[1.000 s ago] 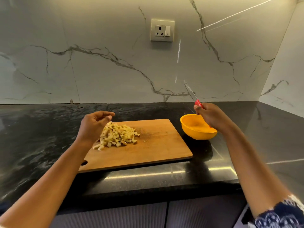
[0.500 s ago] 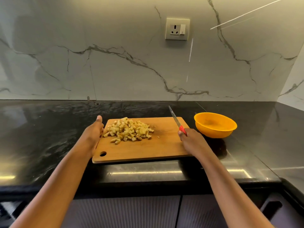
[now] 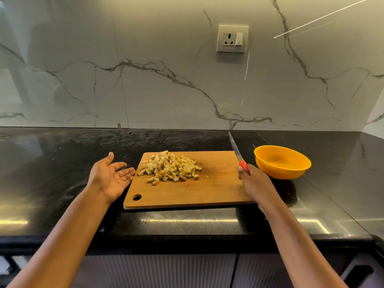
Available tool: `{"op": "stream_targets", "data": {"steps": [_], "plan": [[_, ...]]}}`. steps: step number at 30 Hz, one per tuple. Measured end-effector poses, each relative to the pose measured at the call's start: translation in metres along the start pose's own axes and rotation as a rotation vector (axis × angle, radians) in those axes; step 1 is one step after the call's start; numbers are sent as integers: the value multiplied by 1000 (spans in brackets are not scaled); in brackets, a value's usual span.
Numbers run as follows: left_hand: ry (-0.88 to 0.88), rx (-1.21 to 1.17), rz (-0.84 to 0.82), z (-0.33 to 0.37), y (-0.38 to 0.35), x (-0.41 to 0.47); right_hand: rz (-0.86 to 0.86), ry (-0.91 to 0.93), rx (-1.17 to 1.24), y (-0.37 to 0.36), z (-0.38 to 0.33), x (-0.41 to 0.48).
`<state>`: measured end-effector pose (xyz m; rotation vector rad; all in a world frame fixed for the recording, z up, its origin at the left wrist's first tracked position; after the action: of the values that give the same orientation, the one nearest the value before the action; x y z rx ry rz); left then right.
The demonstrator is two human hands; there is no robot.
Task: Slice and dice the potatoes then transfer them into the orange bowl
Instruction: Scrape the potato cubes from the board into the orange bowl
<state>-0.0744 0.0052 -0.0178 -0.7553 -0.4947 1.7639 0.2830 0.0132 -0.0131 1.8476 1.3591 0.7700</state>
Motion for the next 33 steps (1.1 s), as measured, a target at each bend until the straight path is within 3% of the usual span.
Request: {"op": "stream_targets", "data": {"steps": [3,6,11,13,16,26,33], "plan": [[6,64,-23,0,-4,-2,3,7,60,4,-1,-4],[-36,350,-38,-3,-13,-7,-9,16,69,9,0,-8],[-101,896,50,-15,-11,-12,-62,2,-194,0,-1,-10],[-112,997,60,-21,-9,-13,-74,-20,-241,-4,-3,-5],[-111,874,31,-22,-12,-18,-49,-61,-133,-3,-2,2],[38,15,-37,-11,10,-32,3,-84,213,9,1,-9],[173,-96,-43,-20,17,-50,-42,-61,312,14,5,-14]]}}
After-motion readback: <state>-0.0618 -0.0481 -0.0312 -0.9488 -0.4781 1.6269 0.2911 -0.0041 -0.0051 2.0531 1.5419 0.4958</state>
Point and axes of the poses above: each hand's wrist, its own x-axis towards the middle knuckle, its own y-axis out of the back of the hand, z = x × y, the point moved 8 cm from there along x, towards the middle knuckle, and after that the axes turned 12 degrees about -x, right-handed, at the moved point
